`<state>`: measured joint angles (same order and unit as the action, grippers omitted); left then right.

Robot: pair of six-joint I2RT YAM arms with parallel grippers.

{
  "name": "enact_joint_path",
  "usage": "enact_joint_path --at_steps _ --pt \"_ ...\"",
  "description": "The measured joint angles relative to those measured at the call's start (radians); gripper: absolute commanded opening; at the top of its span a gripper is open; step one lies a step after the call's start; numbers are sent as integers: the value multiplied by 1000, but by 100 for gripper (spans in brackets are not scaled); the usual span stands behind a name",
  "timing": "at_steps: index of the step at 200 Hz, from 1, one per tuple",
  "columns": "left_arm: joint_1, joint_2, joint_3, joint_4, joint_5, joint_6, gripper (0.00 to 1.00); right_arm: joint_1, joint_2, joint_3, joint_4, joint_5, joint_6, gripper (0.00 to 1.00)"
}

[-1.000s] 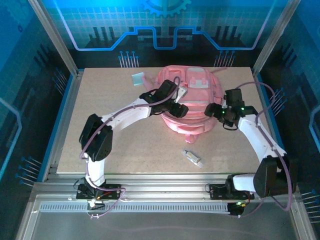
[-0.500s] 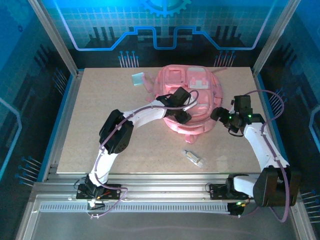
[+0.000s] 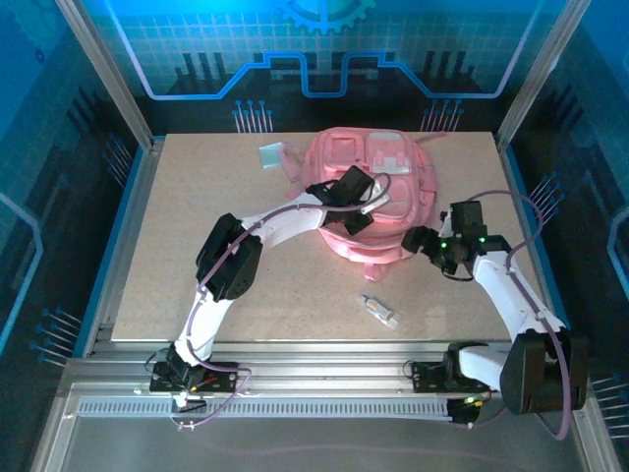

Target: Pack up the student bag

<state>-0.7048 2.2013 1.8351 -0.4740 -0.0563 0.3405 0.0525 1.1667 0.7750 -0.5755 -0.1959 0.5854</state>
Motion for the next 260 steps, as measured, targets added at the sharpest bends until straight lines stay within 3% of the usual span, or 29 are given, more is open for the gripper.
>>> enact_joint_path --at_steps 16,22,80,101,138,199,223,260 --pt "24 -1 37 -36 58 -37 0 53 0 -17 -1 -8 -15 90" --pt "32 -1 53 -50 80 -53 0 76 0 -21 -2 -13 -19 100" --pt "146 -2 202 -135 258 -214 0 329 -23 -71 -21 -10 -26 100" --pt "167 -2 222 -146 283 -240 0 364 -24 -75 -35 -8 -26 100" --pt "184 27 310 -197 334 -291 0 543 -19 -111 -41 87 -49 100" --pt "194 42 322 -202 407 -347 0 686 116 -110 -54 278 -66 100" --pt "194 42 322 -202 422 -359 0 722 191 -90 -64 344 -73 92" --pt "195 42 322 -202 432 -369 0 759 273 -60 -59 382 -82 66"
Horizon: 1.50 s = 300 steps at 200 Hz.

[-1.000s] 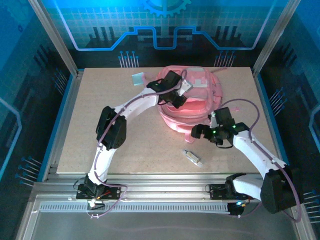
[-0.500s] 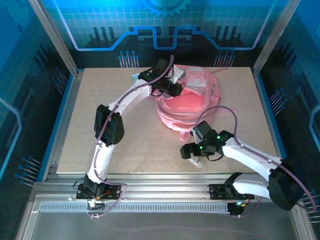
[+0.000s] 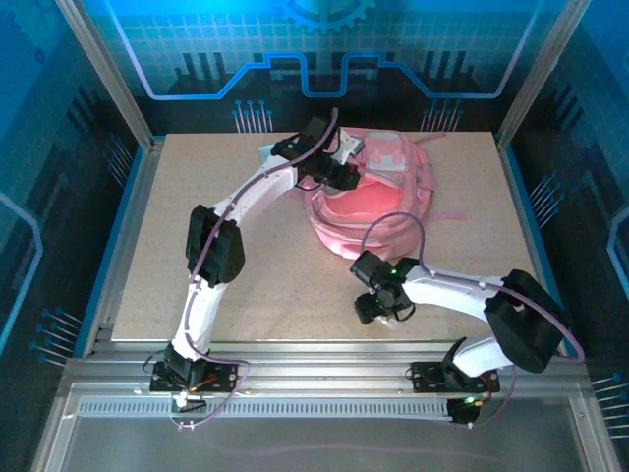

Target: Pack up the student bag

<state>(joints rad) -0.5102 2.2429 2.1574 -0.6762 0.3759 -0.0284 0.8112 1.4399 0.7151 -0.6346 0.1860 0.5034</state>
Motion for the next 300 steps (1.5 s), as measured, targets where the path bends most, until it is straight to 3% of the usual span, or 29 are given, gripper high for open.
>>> enact_joint_path --at_steps 46,109,129,152,189,230,265,300 --pt "6 0 0 1 16 -18 0 15 12 11 6 10 -6 46" --pt "14 0 0 5 46 -40 0 -22 -108 62 -62 -38 -10 45" --pt "20 0 0 8 59 -52 0 -98 -188 103 -77 -101 -18 45" --pt "23 0 0 10 68 -61 0 -258 -269 169 -83 -199 -19 45" --pt "23 0 0 22 82 -104 0 -465 -296 280 -41 -292 4 45" --pt "23 0 0 32 103 -182 0 -576 -212 296 131 -350 154 46" --pt "23 0 0 46 120 -232 0 -583 -114 278 330 -335 368 44" --pt "11 2 0 69 123 -261 0 -563 -22 254 473 -223 594 41"
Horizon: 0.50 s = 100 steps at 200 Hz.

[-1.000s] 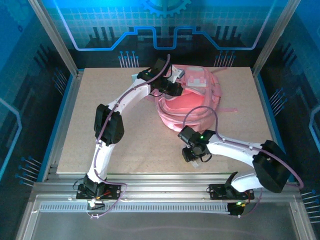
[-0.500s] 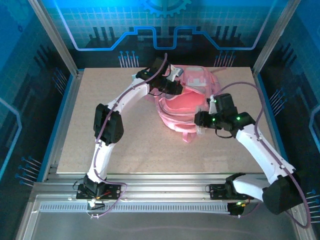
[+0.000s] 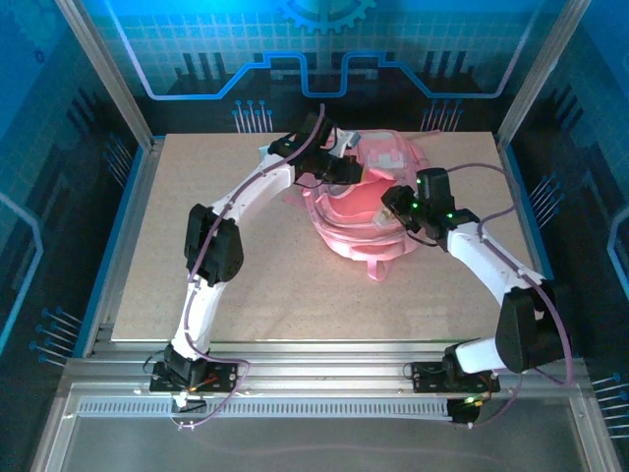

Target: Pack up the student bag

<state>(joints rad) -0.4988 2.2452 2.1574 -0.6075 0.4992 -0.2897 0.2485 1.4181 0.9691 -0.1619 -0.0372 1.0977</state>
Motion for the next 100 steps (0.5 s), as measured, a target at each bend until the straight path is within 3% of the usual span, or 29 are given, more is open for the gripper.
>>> enact_joint_path --at_steps 28,51,71,100 --pt "-11 1 0 15 3 -18 0 35 89 -8 136 38 139 42" --pt "-17 1 0 15 5 -27 0 56 182 37 186 33 206 54" --pt "-14 1 0 28 2 -31 0 63 229 61 224 26 258 79" --pt "-2 1 0 50 7 -45 0 62 235 66 223 27 274 82"
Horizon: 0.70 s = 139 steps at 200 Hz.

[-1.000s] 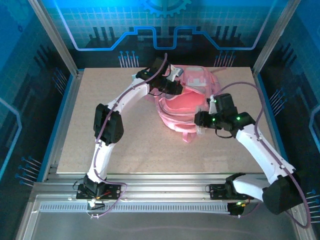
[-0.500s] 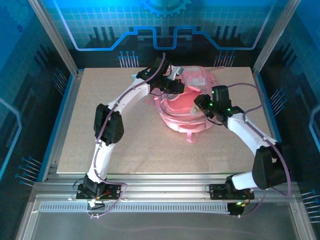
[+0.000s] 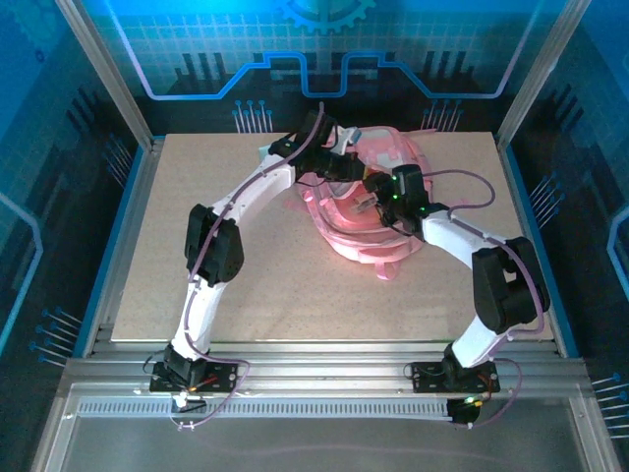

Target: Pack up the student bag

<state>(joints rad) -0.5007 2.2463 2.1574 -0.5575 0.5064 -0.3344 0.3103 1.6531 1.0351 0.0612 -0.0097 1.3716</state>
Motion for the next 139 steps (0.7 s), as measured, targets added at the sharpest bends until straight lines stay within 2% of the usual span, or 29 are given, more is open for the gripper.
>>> enact_joint_path --at_steps 27,49,77,139 --pt "-1 0 0 5 8 -2 0 -5 -12 0 -10 -2 -21 76" --pt "-5 0 0 4 16 -4 0 -10 -68 -12 -37 2 -76 55" --pt "-13 1 0 9 24 -17 0 -15 -179 -52 -18 6 -117 39" --pt "-19 3 0 17 41 -48 0 -19 -58 -55 16 -32 -119 36"
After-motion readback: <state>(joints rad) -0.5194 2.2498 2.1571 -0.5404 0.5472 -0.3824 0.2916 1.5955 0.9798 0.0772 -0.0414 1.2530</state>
